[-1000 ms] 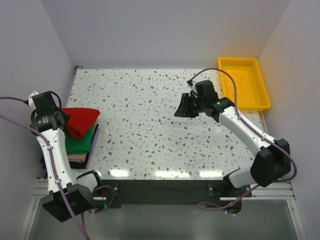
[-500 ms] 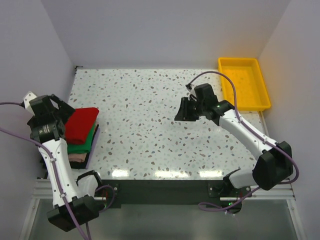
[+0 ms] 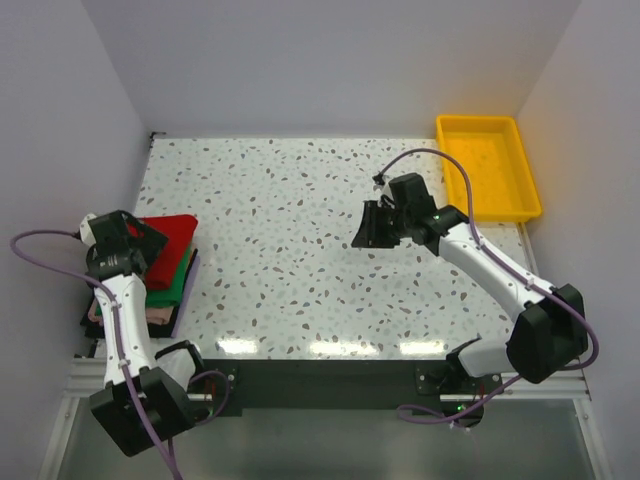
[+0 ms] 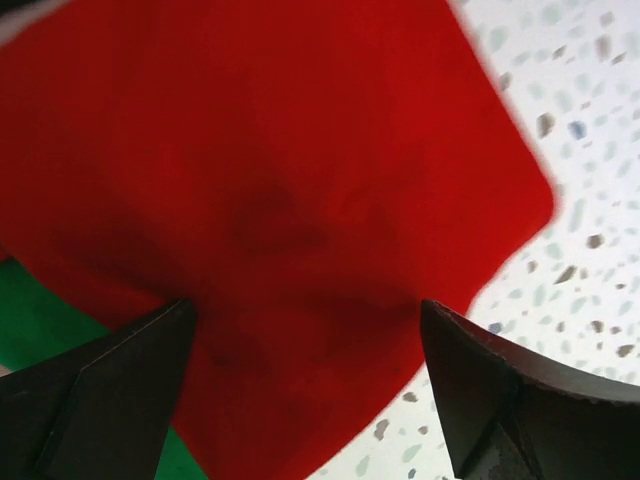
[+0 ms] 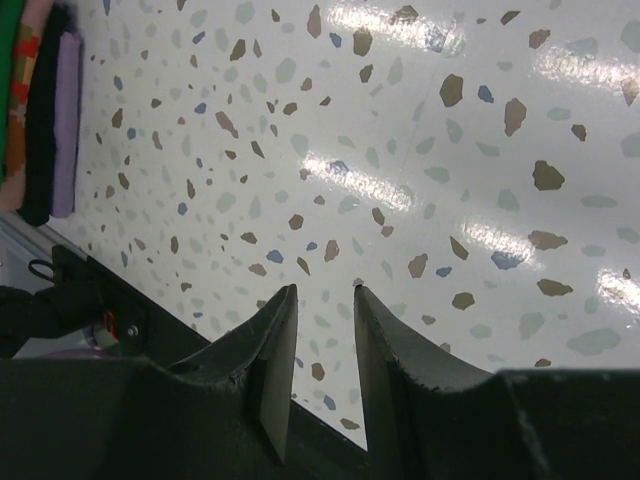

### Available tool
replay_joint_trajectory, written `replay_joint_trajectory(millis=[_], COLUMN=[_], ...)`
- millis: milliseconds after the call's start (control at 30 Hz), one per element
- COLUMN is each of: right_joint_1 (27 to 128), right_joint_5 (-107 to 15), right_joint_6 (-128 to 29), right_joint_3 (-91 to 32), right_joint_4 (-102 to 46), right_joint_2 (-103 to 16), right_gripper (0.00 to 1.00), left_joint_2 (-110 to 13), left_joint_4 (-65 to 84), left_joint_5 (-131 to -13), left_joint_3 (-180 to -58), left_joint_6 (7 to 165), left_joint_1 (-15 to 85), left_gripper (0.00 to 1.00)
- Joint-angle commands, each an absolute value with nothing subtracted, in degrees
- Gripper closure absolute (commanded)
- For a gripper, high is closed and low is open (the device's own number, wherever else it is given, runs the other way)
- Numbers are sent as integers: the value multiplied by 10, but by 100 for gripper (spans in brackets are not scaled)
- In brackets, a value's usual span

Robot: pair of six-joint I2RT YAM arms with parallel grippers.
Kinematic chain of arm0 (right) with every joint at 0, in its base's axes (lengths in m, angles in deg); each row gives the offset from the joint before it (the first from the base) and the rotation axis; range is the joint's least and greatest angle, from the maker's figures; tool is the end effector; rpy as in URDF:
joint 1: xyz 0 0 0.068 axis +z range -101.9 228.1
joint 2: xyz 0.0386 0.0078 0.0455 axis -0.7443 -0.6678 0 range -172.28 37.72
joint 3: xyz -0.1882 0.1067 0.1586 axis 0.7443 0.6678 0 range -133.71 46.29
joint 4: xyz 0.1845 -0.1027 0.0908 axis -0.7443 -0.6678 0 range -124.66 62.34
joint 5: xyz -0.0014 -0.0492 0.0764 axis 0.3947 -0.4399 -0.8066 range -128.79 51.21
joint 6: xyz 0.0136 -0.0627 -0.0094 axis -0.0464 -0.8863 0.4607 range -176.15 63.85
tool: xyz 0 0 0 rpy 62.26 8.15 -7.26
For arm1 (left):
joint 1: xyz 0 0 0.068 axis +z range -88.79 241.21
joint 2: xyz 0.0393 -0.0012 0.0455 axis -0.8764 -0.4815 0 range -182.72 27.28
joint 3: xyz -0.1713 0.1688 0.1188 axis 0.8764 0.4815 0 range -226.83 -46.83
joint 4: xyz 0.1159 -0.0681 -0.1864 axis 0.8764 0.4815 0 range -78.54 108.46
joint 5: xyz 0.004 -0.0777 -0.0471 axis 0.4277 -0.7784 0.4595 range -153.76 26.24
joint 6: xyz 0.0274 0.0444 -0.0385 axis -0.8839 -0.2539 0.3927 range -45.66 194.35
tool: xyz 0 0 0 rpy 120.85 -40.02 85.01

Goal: Fold and stack the t-shirts
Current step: Neatly place the folded tshirt to the corner, then reset both grippers

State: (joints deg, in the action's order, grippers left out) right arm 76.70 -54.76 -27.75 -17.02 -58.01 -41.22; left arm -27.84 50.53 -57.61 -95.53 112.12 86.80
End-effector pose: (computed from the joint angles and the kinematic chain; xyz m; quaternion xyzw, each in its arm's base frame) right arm 0.2346 0.1437 0.2808 -0.0536 0.9180 0.2903 0.2647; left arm 0.1557 0.0804 0.2736 -0.5027 0.7758 0.0092 0.3813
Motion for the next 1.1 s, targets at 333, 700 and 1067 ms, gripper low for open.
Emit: replay_joint_trajectory(millis=[333,700,1067], right_joint_1=[769,768,768], right_joint_5=[-544,-473,-379], right_joint_6=[-287,-283,-297], right_joint_3=[-145,-184,-154], right_joint_4=[-567,-584,-584], right_joint_2=[-377,-312,-233], right_gripper=[66,62,55], left_joint_2=[-210,-256,-457], left_joint_4=[513,412,253], left_joint_5=[-608,-640,-552], left_joint_3=[-945,-1058,-1055], left_joint_6=[1196,1187,1179], left_joint_1=[872,552,217], left_gripper=[0,0,0])
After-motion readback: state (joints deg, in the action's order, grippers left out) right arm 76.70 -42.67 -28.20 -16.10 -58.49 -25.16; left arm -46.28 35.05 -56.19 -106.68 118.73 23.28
